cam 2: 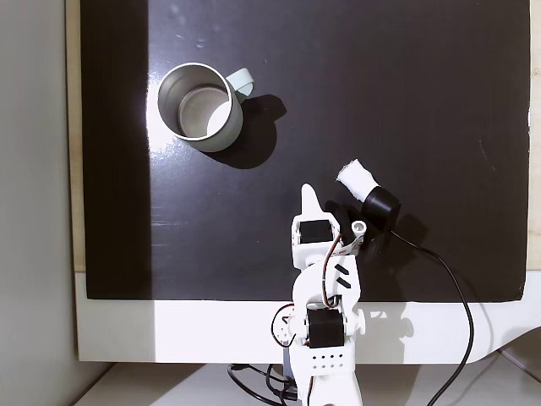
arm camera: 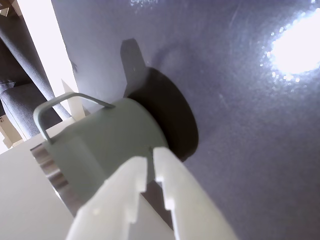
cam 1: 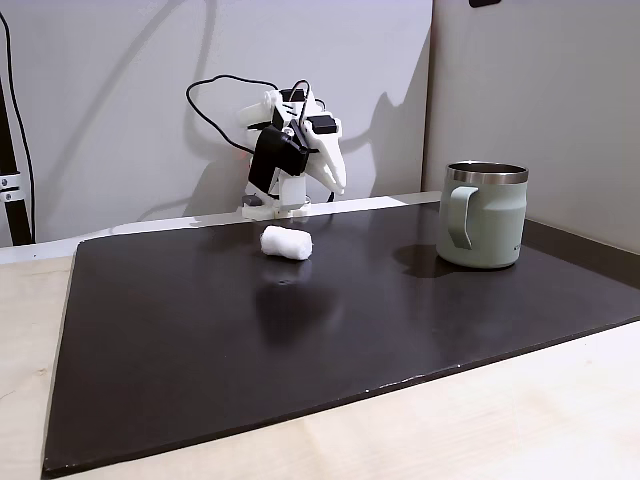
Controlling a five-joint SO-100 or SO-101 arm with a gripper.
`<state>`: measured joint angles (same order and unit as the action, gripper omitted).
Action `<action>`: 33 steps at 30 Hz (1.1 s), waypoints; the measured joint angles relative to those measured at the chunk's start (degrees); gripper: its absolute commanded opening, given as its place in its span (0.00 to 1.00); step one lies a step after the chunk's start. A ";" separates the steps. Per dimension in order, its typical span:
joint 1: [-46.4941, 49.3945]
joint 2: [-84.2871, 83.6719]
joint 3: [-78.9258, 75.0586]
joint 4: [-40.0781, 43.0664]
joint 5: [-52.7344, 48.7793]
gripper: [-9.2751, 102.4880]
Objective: Grasp a gauze and put it in the cup.
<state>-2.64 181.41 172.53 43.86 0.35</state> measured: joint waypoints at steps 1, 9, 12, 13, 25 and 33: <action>0.00 0.00 0.00 0.00 0.00 0.08; -5.01 0.00 0.00 -0.18 -2.20 0.08; -5.01 0.00 0.00 -0.35 -2.20 0.08; -5.36 0.00 0.00 -0.35 -2.20 0.08; 1.58 -0.26 -2.02 1.93 -2.55 0.09; 7.65 -18.98 -23.29 10.37 0.26 0.16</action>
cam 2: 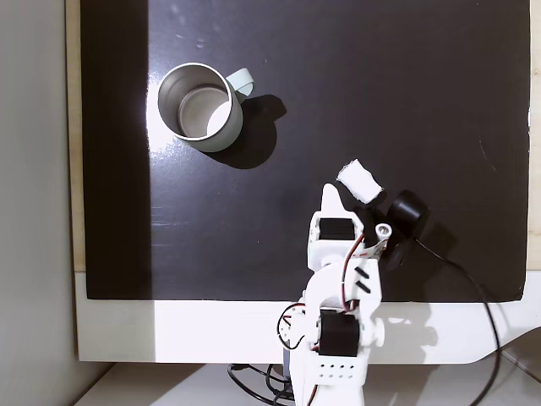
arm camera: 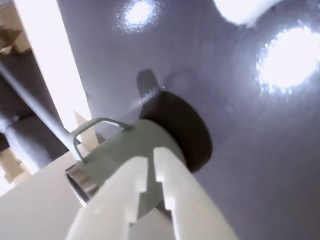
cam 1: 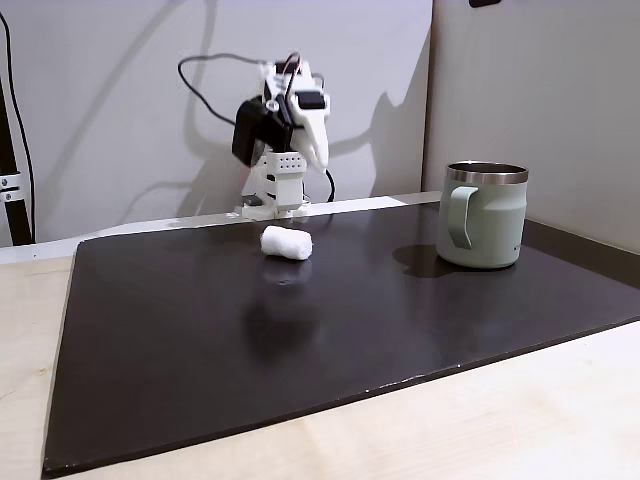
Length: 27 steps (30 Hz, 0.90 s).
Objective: Grasp a gauze and put it in the cup.
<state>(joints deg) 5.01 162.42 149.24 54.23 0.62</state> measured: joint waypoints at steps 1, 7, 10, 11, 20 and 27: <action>0.97 -3.60 -3.78 1.49 1.41 0.18; 3.96 -21.36 -23.82 8.17 7.12 0.26; 4.22 -27.42 -29.79 10.63 9.14 0.30; 3.78 -29.09 -31.29 11.60 9.76 0.30; 3.96 -36.83 -33.13 18.28 9.23 0.34; 10.20 -41.66 -33.13 22.76 3.87 0.35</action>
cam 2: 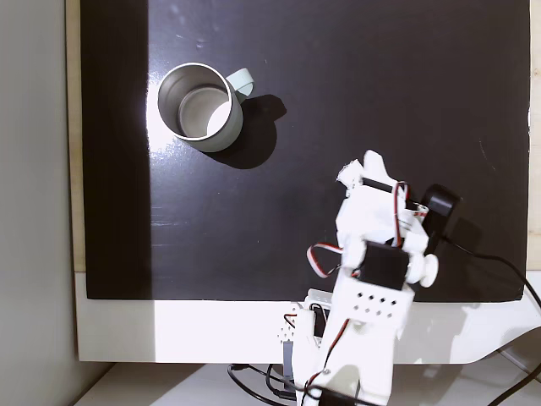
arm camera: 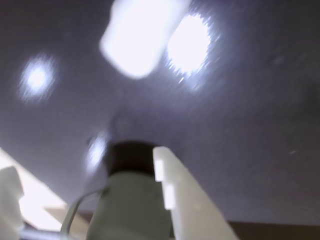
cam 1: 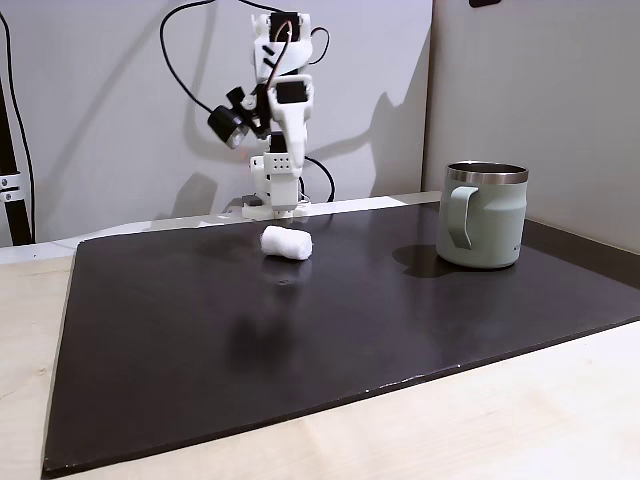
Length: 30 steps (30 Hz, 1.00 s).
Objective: Grasp a gauze and put it in the cup.
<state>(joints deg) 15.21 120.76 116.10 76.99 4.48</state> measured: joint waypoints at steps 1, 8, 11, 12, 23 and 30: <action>1.05 -0.97 0.00 0.26 -0.62 0.35; 5.98 -7.82 -0.35 -0.53 -2.90 0.36; 5.36 -10.81 -1.32 -1.85 -2.99 0.36; 5.36 -11.60 -1.32 -2.55 -3.08 0.36; 4.39 -18.46 2.99 -12.22 -3.08 0.37; 2.90 -22.06 7.56 -17.49 -3.08 0.36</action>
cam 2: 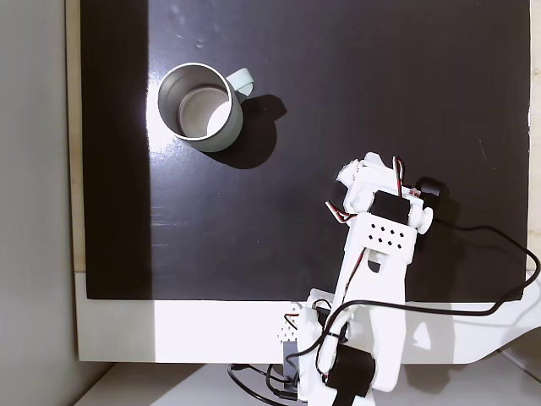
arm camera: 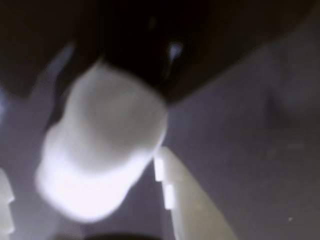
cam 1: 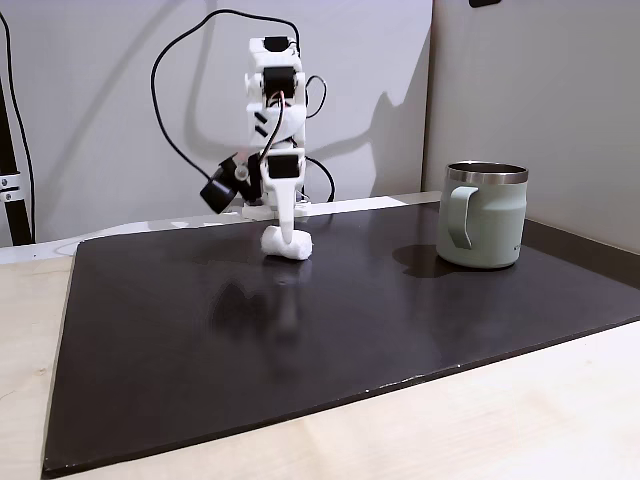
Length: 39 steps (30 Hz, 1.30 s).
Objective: Grasp a gauze and put it in the cup.
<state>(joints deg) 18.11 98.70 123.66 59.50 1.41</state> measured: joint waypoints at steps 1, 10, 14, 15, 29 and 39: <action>0.18 -0.53 0.53 -0.62 0.00 0.36; 0.00 -2.72 0.88 -2.29 -0.26 0.26; -0.18 -2.72 0.88 -2.29 -0.09 0.09; -0.18 -2.72 0.88 -2.29 0.00 0.08; -2.90 5.36 -10.63 15.03 2.20 0.08; -4.31 9.76 -31.38 33.84 3.16 0.08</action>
<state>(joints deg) 13.80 108.46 92.29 93.34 4.57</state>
